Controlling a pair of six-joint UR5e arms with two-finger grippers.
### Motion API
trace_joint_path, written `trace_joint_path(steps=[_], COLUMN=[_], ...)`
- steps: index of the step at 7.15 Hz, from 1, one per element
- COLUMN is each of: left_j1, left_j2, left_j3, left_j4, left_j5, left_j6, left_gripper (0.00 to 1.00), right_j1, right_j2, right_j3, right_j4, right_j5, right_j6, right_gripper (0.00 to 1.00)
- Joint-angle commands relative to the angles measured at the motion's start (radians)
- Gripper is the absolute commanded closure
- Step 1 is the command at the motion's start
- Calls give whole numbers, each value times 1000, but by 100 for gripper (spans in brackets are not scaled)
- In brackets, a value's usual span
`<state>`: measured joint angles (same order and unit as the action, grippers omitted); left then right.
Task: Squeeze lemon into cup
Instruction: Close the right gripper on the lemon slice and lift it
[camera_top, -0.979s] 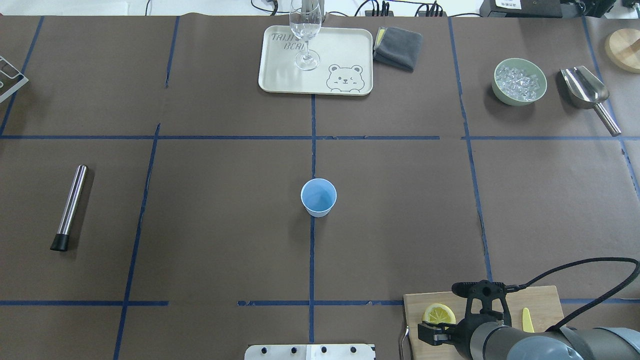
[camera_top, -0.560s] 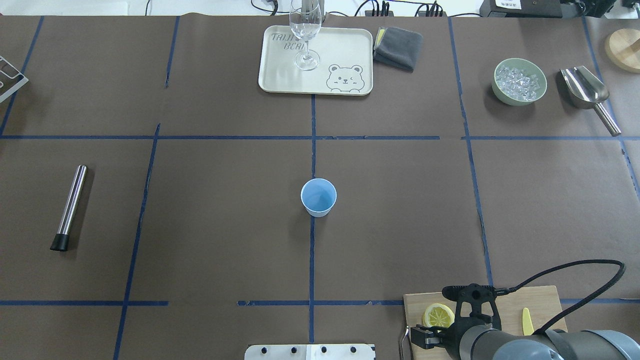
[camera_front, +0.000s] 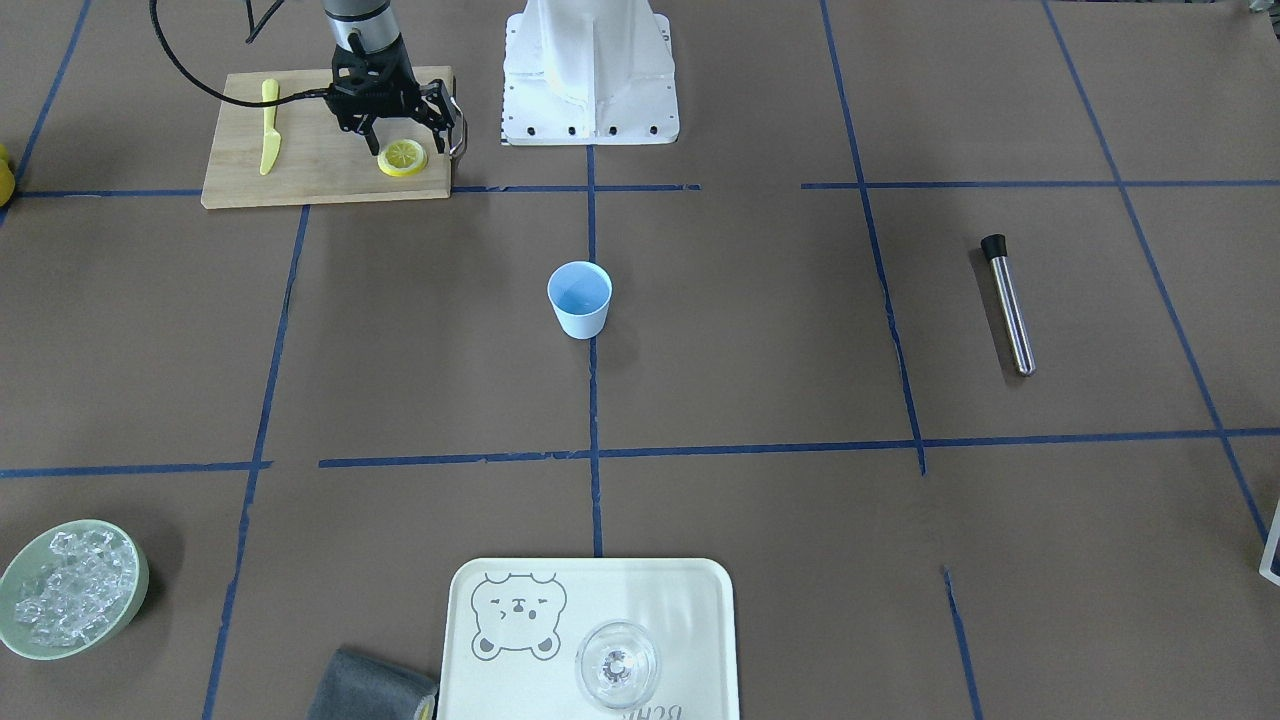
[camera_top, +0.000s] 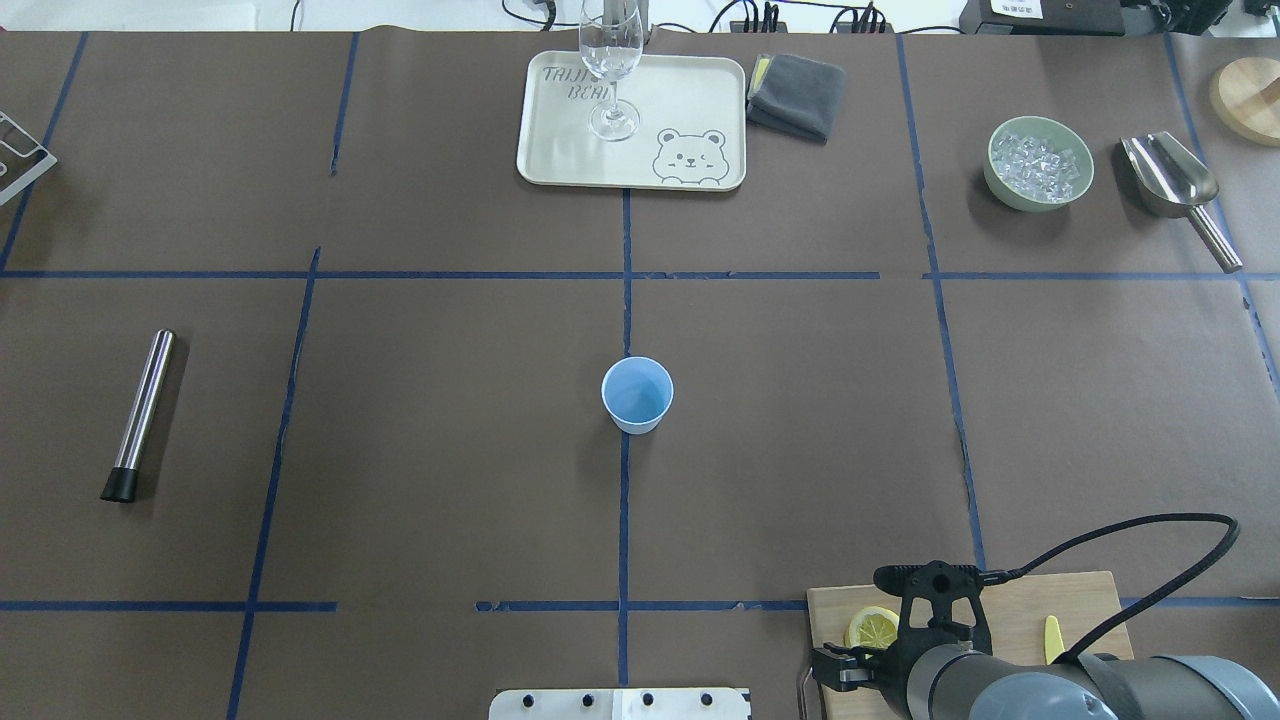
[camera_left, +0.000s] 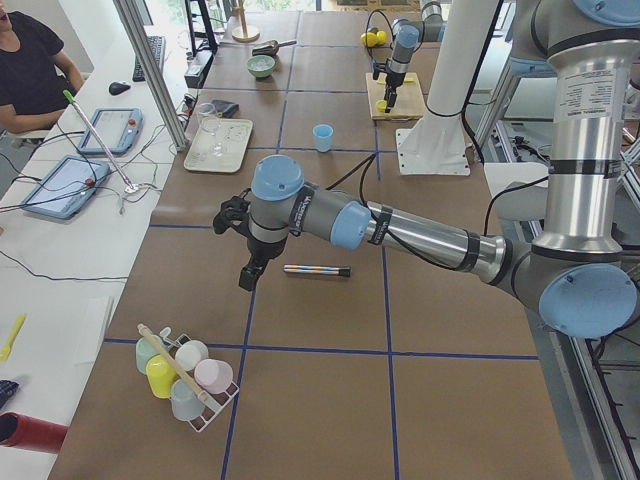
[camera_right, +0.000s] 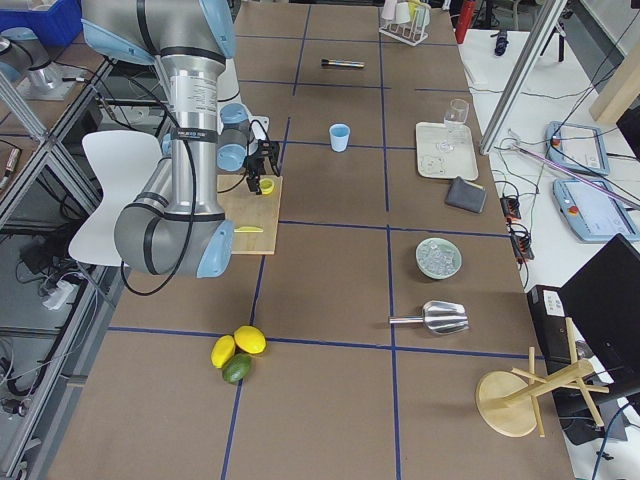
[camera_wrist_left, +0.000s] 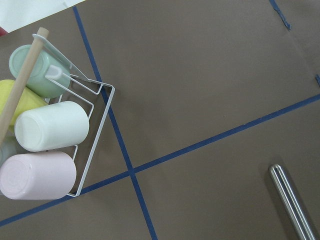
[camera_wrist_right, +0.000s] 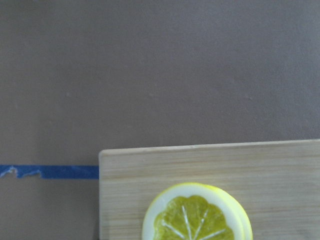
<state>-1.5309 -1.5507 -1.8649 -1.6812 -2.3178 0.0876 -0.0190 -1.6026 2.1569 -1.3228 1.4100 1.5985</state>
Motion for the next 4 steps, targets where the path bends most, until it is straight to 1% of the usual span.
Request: trace_joint_path(steps=[1,4], left_j1=[-2,-11], left_j2=[1,3], left_j3=[-6,-14], left_j4=[2,3], left_j5=[0,0], left_j6=[0,1], left_gripper=[0,0], right_j1=[8,20], right_j2=[0,-3], right_j3=[-2,-6], right_j4=[-1,-1], right_j5=[4,7], right_j6=[-5,-15], right_gripper=[0,0])
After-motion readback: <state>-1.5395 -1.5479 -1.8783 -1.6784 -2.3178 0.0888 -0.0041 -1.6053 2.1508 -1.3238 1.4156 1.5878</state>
